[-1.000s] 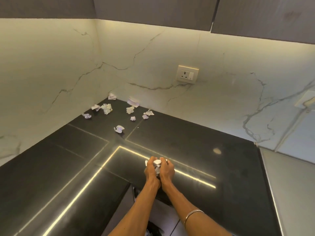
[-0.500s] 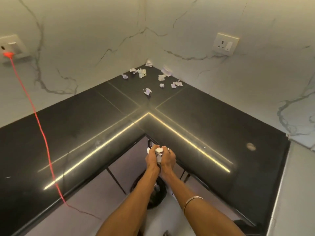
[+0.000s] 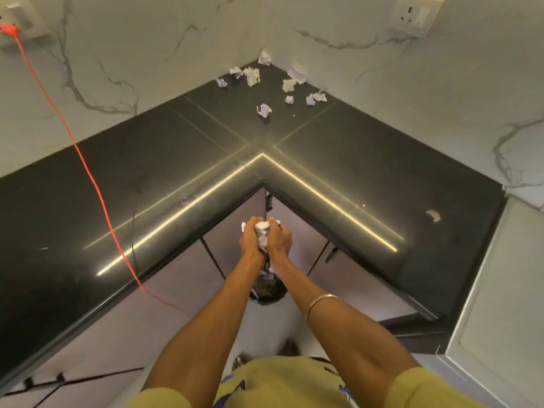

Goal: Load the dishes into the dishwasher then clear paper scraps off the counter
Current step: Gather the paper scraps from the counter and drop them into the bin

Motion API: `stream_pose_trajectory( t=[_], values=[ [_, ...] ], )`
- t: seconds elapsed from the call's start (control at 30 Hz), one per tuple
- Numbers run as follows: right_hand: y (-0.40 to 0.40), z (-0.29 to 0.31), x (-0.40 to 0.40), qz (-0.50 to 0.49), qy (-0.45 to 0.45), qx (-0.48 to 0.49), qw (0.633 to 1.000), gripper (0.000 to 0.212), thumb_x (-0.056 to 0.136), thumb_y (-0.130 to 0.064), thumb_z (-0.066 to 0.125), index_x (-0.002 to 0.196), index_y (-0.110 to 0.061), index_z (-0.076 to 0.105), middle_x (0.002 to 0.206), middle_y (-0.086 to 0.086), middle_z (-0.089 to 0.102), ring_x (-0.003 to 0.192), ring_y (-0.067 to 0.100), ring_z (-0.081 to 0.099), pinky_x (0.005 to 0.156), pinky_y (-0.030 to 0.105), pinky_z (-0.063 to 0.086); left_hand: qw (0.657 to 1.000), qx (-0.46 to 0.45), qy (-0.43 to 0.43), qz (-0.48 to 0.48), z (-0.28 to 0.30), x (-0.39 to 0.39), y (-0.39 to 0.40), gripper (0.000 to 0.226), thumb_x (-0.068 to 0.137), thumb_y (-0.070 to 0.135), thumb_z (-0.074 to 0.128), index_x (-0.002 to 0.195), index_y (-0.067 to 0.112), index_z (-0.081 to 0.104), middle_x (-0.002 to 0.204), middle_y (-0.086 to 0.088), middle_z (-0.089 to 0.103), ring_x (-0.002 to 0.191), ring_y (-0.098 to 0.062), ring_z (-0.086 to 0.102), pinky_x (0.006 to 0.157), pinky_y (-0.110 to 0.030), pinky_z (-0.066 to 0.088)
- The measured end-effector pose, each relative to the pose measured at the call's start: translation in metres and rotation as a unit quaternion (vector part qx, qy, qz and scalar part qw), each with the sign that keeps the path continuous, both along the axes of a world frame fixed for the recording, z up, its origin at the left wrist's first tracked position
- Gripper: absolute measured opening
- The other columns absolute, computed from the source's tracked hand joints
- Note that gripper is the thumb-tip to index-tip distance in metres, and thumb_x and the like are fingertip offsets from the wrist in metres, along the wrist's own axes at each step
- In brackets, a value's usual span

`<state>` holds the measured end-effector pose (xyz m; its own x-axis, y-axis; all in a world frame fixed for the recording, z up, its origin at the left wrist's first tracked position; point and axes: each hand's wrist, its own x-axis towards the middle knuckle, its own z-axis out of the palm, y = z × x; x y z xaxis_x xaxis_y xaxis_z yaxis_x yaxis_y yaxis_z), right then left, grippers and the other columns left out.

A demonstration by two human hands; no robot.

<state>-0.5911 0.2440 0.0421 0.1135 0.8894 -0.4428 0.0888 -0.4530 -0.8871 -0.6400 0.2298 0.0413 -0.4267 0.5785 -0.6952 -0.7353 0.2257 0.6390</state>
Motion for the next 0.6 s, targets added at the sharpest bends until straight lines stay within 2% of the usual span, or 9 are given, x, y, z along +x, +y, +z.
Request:
stream_pose_trajectory(
  t=[0.1,0.2,0.3,0.4,0.5,0.6],
  values=[
    [-0.010,-0.006,-0.002,0.074,-0.011,-0.034,0.997,0.039,0.096,-0.042,0.047,0.110,-0.011,0.065,0.097,0.000,0.065,0.088,0.017,0.062,0.087,0.041,0.055,1.000,-0.012,-0.012,-0.011,-0.007,-0.004,-0.014,0.040,0.059,0.035,0.075,0.090,0.009,0.069,0.089,-0.011,0.071,0.076,-0.023,0.066,0.072,-0.036,0.055],
    [-0.024,-0.020,-0.005,-0.034,-0.019,-0.041,0.998,0.031,0.092,-0.043,0.054,0.088,-0.016,0.070,0.085,-0.001,0.069,0.079,0.019,0.069,0.073,0.038,0.059,0.999,-0.021,-0.037,-0.021,-0.021,0.001,-0.025,0.057,0.049,0.040,0.074,0.097,0.009,0.071,0.093,-0.011,0.072,0.081,-0.024,0.067,0.078,-0.038,0.056],
    [-0.034,-0.028,0.002,-0.040,-0.027,-0.056,0.997,0.031,0.096,-0.036,0.052,0.096,-0.011,0.071,0.086,0.001,0.069,0.074,0.015,0.065,0.063,0.027,0.052,0.998,-0.026,-0.046,-0.037,-0.035,0.010,-0.032,0.061,0.047,0.043,0.074,0.098,0.009,0.072,0.096,-0.011,0.074,0.084,-0.024,0.069,0.082,-0.039,0.057],
    [-0.031,-0.048,0.012,-0.026,-0.032,-0.081,0.996,0.031,0.096,-0.033,0.051,0.098,-0.011,0.072,0.095,0.005,0.071,0.080,0.019,0.066,0.072,0.031,0.055,0.997,-0.038,-0.062,-0.035,-0.069,0.013,-0.033,0.057,0.044,0.041,0.076,0.092,0.010,0.073,0.099,-0.012,0.074,0.085,-0.026,0.069,0.088,-0.043,0.057],
    [-0.033,-0.084,0.016,-0.006,-0.023,-0.114,0.993,0.031,0.093,-0.035,0.053,0.095,-0.013,0.073,0.095,0.005,0.073,0.084,0.024,0.069,0.079,0.038,0.058,0.996,-0.058,-0.062,-0.024,-0.101,0.016,-0.035,0.045,0.045,0.040,0.077,0.079,0.011,0.073,0.092,-0.010,0.074,0.084,-0.026,0.068,0.088,-0.042,0.056],
    [-0.031,-0.135,0.022,0.000,-0.012,-0.157,0.988,0.033,0.090,-0.037,0.054,0.095,-0.011,0.074,0.094,0.007,0.075,0.085,0.027,0.071,0.082,0.041,0.059,0.994,-0.079,-0.079,-0.021,-0.136,0.022,-0.041,0.029,0.061,0.033,0.076,0.078,0.011,0.072,0.085,-0.008,0.073,0.078,-0.025,0.069,0.083,-0.039,0.056]
  ],
)
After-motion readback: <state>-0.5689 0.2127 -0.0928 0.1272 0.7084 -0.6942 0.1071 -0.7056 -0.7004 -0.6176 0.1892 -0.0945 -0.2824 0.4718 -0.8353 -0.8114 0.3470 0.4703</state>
